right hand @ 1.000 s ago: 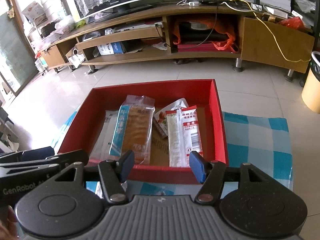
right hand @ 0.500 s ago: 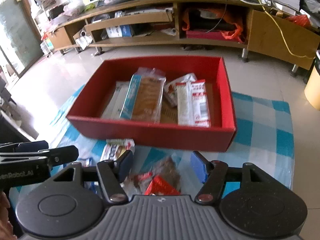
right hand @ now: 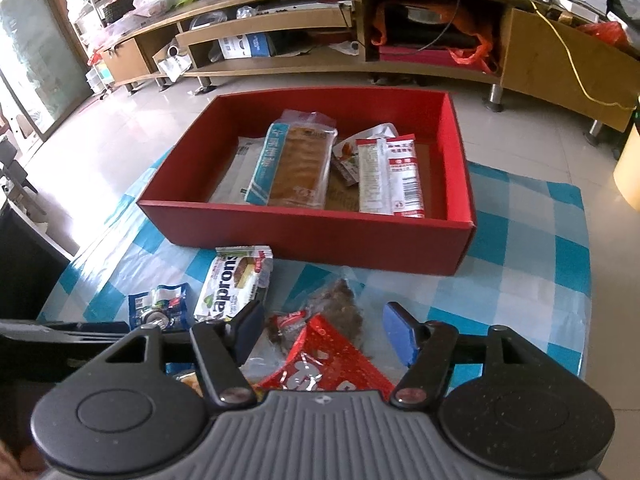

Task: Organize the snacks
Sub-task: 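Lower the left tool onto the blue coconut packet while the right tool lowers onto the red Trolli bag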

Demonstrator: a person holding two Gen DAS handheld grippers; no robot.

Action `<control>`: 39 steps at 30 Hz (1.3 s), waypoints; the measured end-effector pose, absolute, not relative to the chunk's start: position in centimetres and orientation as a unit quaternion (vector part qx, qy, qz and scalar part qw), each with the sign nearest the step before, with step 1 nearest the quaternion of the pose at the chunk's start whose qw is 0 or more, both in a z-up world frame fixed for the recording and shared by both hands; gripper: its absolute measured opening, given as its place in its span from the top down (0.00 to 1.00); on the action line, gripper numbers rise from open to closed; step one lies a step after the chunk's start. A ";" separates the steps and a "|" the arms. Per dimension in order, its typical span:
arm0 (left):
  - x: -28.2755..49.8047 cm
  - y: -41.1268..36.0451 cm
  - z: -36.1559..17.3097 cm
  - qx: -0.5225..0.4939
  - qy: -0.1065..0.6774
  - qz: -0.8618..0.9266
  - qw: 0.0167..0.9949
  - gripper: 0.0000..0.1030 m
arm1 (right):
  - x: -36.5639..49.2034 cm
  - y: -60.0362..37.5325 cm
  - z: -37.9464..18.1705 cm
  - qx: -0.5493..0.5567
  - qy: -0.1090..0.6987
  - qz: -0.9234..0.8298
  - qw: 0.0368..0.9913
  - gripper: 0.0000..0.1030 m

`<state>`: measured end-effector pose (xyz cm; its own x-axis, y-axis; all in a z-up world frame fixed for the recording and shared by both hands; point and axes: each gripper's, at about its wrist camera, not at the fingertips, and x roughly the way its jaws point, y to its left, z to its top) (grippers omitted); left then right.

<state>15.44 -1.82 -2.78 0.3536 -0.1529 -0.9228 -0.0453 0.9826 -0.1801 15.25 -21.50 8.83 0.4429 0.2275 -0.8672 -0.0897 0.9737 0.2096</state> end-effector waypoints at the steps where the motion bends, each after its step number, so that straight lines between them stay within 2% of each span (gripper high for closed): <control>1: 15.6 -2.1 -3.2 -0.083 0.571 -0.028 0.816 0.15 | 15.2 -21.7 8.8 0.068 0.520 0.092 0.847 0.36; 5: 15.8 -2.6 -4.3 -0.067 0.579 -0.009 0.812 0.16 | 15.3 -22.3 8.8 0.074 0.522 0.089 0.845 0.36; 10: 15.1 -1.8 -3.8 -0.065 0.577 -0.014 0.814 0.25 | 15.4 -22.4 8.9 0.073 0.522 0.095 0.844 0.36; 16: 13.0 -0.5 -3.7 -0.053 0.587 -0.017 0.808 0.26 | 15.1 -21.8 8.7 0.068 0.529 0.114 0.838 0.36; 19: 11.7 0.2 -3.6 -0.052 0.592 -0.022 0.804 0.25 | 14.9 -21.5 8.5 0.065 0.537 0.122 0.832 0.36; 23: 11.4 1.1 -3.5 -0.057 0.589 -0.012 0.806 0.15 | 14.9 -21.6 7.7 0.061 0.552 0.114 0.824 0.34; 25: 11.8 1.5 -3.5 -0.067 0.587 -0.001 0.807 0.13 | 15.0 -22.1 7.4 0.073 0.560 0.103 0.819 0.30; 29: 12.9 1.6 -4.0 -0.092 0.590 0.006 0.802 0.09 | 15.2 -23.3 6.6 0.113 0.573 0.089 0.807 0.29; 31: 12.8 1.1 -4.2 -0.076 0.590 0.008 0.803 0.11 | 15.2 -23.6 6.2 0.121 0.579 0.081 0.802 0.29; 33: 12.5 0.8 -4.2 -0.051 0.589 0.010 0.807 0.18 | 15.0 -23.7 5.9 0.123 0.584 0.075 0.799 0.29; 39: 11.5 1.7 -3.8 -0.051 0.588 -0.011 0.807 0.22 | 14.2 -24.1 6.4 0.172 0.583 0.082 0.790 0.28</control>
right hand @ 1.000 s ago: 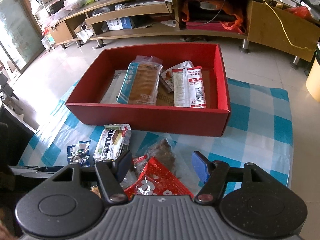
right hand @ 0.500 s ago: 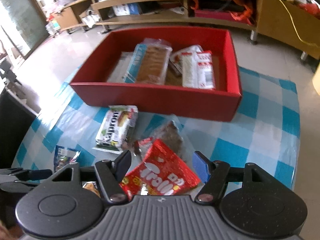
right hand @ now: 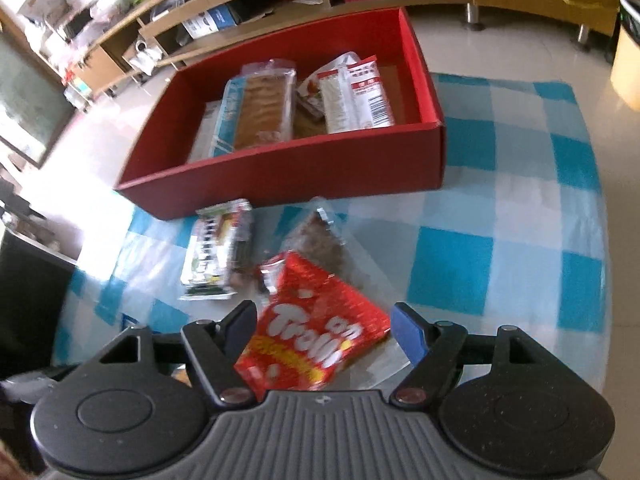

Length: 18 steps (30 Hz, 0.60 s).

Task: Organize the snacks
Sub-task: 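Lower the left tool onto the blue coconut packet while the right tool lowers onto the red Trolli bag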

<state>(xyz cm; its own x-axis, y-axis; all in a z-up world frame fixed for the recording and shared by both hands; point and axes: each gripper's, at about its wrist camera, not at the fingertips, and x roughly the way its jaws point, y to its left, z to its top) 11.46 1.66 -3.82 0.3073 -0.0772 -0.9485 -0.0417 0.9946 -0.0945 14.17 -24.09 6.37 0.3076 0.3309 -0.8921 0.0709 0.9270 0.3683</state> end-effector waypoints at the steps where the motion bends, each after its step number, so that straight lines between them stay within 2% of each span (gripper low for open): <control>1: 11.3 1.8 -3.8 -0.053 0.589 -0.014 0.806 0.22 | 14.0 -24.0 6.5 0.189 0.582 0.090 0.786 0.27; 4: 11.1 2.3 -3.8 -0.059 0.592 -0.024 0.803 0.22 | 13.4 -23.2 6.1 0.216 0.592 0.105 0.770 0.22; 12: 10.8 2.7 -3.8 -0.062 0.594 -0.033 0.802 0.22 | 13.6 -21.4 3.6 0.203 0.610 0.070 0.763 0.21; 15: 10.8 2.5 -3.9 -0.055 0.592 -0.031 0.803 0.22 | 14.2 -20.8 3.1 0.205 0.607 0.067 0.764 0.00; 18: 10.8 2.3 -3.9 -0.048 0.591 -0.031 0.805 0.21 | 14.4 -19.9 2.9 0.189 0.611 0.067 0.766 0.00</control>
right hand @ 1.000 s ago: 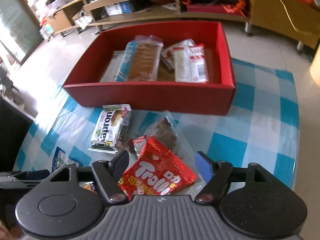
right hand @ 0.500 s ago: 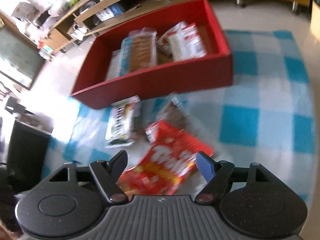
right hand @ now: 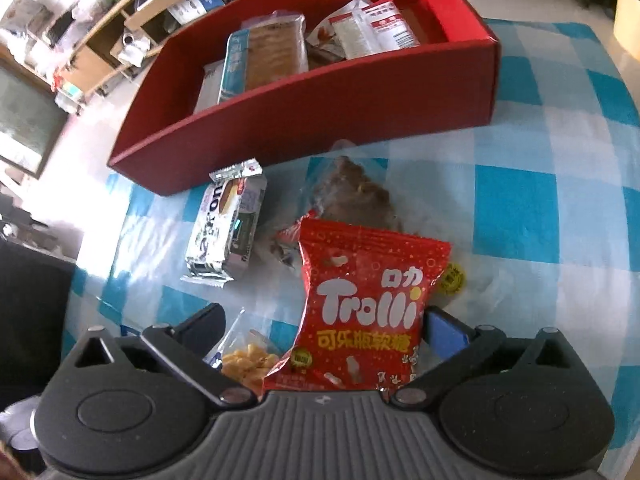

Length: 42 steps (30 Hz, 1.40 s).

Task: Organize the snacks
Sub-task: 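Lower the left tool onto the blue coconut packet while the right tool lowers onto the red Trolli bag, then close the left tool on the blue packet while the right tool closes on the Trolli bag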

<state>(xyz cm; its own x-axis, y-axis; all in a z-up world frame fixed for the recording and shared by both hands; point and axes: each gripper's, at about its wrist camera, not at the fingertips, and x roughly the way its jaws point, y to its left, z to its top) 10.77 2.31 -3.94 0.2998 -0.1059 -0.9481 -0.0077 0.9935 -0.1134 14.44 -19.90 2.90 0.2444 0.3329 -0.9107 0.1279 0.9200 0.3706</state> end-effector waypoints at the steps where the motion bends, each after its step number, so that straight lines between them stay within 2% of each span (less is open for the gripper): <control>1: 10.8 2.2 -4.0 -0.046 0.591 -0.030 0.805 0.21 | 14.5 -19.7 2.9 0.178 0.614 0.069 0.766 0.00; 9: 10.8 2.0 -4.1 -0.039 0.589 -0.029 0.806 0.15 | 12.4 -18.5 2.8 0.143 0.571 0.076 0.805 0.00; 15: 11.2 2.1 -4.5 -0.027 0.584 -0.006 0.811 0.10 | 12.7 -18.1 2.7 0.116 0.579 0.091 0.802 0.00; 17: 11.0 1.5 -4.7 -0.006 0.584 -0.006 0.812 0.09 | 12.6 -18.2 2.8 0.108 0.576 0.092 0.805 0.08; 19: 10.7 1.0 -4.9 0.014 0.580 -0.005 0.814 0.09 | 12.2 -18.2 3.1 0.076 0.571 0.084 0.813 0.33; 20: 10.7 1.0 -4.8 0.011 0.581 -0.006 0.814 0.11 | 11.9 -18.2 3.4 0.057 0.568 0.081 0.817 0.40; 22: 10.7 1.1 -4.7 0.005 0.582 -0.004 0.813 0.14 | 11.4 -18.5 3.6 0.045 0.563 0.085 0.821 0.45; 25: 10.7 1.2 -4.1 0.004 0.576 0.001 0.817 0.27 | 11.2 -19.3 3.9 0.056 0.563 0.091 0.820 0.48; 35: 10.7 1.2 -2.5 -0.013 0.560 -0.006 0.828 0.27 | 10.4 -20.3 7.9 0.068 0.511 0.093 0.852 0.49; 42: 11.0 0.3 -1.1 -0.016 0.540 -0.012 0.841 0.27 | 10.9 -19.5 7.9 0.051 0.508 0.097 0.855 0.49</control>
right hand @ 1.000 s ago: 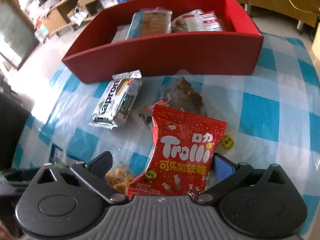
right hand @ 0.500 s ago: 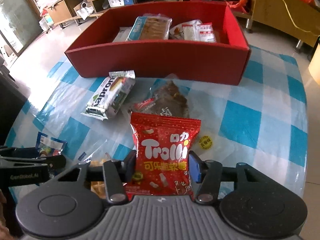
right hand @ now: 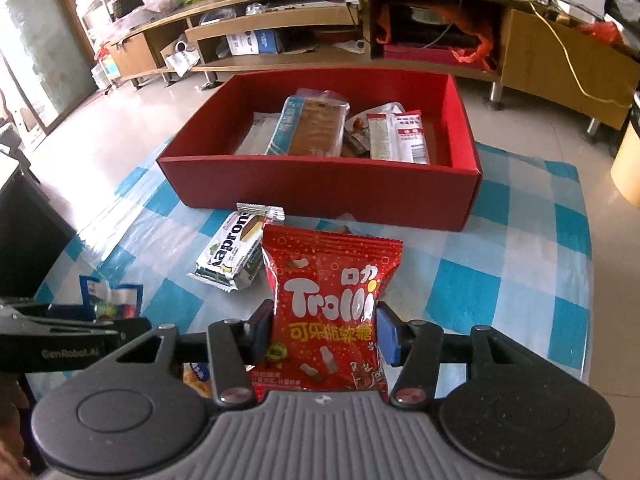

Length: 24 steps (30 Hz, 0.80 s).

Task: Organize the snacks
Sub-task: 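Close the left tool on the blue packet while the right tool closes on the Trolli bag, then lift and carry both held packets over the red box with both tools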

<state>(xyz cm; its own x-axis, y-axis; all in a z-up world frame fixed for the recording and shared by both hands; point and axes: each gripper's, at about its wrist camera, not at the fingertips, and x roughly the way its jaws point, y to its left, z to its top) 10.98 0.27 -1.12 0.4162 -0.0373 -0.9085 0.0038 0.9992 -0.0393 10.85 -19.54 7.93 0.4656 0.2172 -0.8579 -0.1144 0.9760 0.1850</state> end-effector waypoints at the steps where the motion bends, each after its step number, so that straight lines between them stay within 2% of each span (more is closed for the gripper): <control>1: 11.0 0.1 -1.0 -0.013 0.537 -0.013 0.843 0.27 | 10.9 -19.3 8.1 0.047 0.505 0.099 0.856 0.49; 24: 11.1 -1.9 1.7 -0.004 0.499 -0.031 0.866 0.27 | 11.4 -19.3 9.9 0.040 0.472 0.104 0.874 0.49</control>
<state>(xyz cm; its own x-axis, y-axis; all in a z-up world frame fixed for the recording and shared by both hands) 11.11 -1.87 1.69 0.5004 -0.0574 -0.8639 0.0490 0.9981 -0.0380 11.40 -19.30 9.92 0.5321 0.2199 -0.8176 -0.1437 0.9751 0.1687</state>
